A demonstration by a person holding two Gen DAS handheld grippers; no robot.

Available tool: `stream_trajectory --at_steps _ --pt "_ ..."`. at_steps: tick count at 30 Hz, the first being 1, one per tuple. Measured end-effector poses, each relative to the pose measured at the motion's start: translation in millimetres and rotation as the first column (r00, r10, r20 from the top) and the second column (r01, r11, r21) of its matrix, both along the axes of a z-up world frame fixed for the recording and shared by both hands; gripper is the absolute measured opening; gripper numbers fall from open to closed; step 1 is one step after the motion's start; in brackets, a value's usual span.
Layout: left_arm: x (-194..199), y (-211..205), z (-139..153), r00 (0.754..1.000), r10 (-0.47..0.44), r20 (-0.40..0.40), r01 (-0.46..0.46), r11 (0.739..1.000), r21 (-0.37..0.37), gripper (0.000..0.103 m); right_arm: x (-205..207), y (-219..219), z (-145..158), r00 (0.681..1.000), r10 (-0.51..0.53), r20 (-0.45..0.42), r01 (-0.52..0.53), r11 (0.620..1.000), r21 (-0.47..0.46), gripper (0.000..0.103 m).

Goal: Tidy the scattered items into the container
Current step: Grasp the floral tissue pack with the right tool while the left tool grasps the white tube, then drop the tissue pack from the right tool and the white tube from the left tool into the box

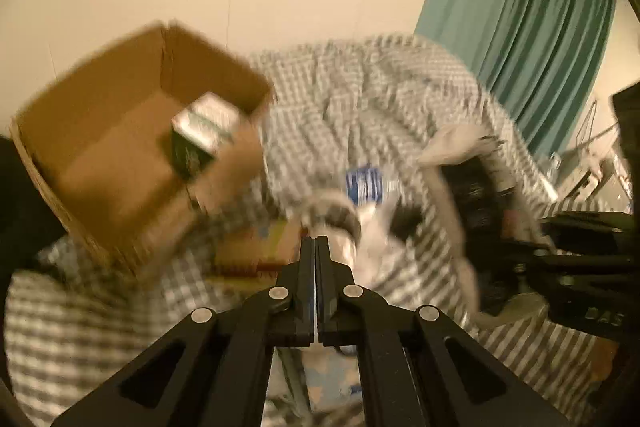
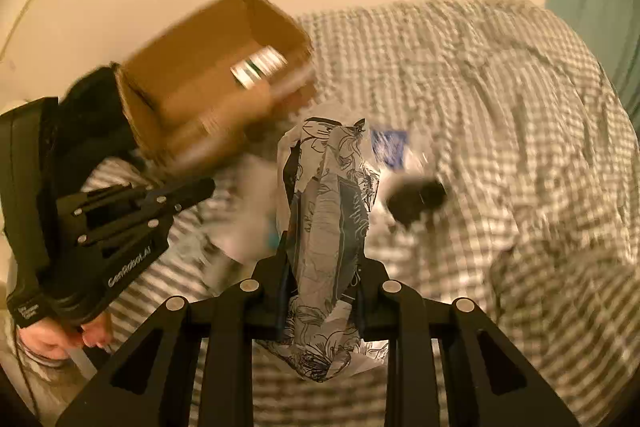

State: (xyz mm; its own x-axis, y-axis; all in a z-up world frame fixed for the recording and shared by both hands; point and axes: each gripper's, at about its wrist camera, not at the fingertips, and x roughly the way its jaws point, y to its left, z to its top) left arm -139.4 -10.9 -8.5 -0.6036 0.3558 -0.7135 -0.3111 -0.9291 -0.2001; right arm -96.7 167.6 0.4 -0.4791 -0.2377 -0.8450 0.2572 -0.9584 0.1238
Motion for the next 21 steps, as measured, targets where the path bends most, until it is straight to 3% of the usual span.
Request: stream_trajectory --at_steps 3,7,9,11,13,16,21 --pt "-10 -4 3 0.999 -0.043 0.011 0.043 0.999 0.007 0.001 -16 -15 12 0.999 0.018 -0.029 -0.018 1.0 -0.007 0.024" --pt "-18 4 -30 0.997 -0.059 0.04 0.061 0.997 -0.046 0.007 -28 -20 10 0.999 0.004 -0.04 -0.004 1.0 -0.012 0.024" --pt "-22 14 -59 0.991 -0.087 0.1 0.094 0.993 -0.069 0.036 -31 -13 -2 1.0 -0.01 -0.017 0.01 1.0 -0.013 0.025" --pt "-23 21 -83 0.985 -0.104 0.14 0.117 0.989 -0.086 0.05 -31 -2 -19 0.999 -0.029 0.025 0.029 1.0 -0.007 0.025" --pt "-23 29 -106 0.977 -0.125 0.175 0.143 0.986 -0.092 0.05 -32 8 -36 0.997 -0.049 0.059 0.05 0.999 -0.005 0.025" --pt "-34 37 -134 0.972 -0.086 0.219 0.119 0.983 -0.14 0.05 -37 19 -51 0.993 -0.075 0.091 0.076 0.997 -0.016 0.025" --pt "-48 39 -154 0.971 -0.065 0.232 0.085 0.993 -0.081 0.046 -42 17 -58 0.995 -0.056 0.085 0.056 0.998 0.003 0.025"
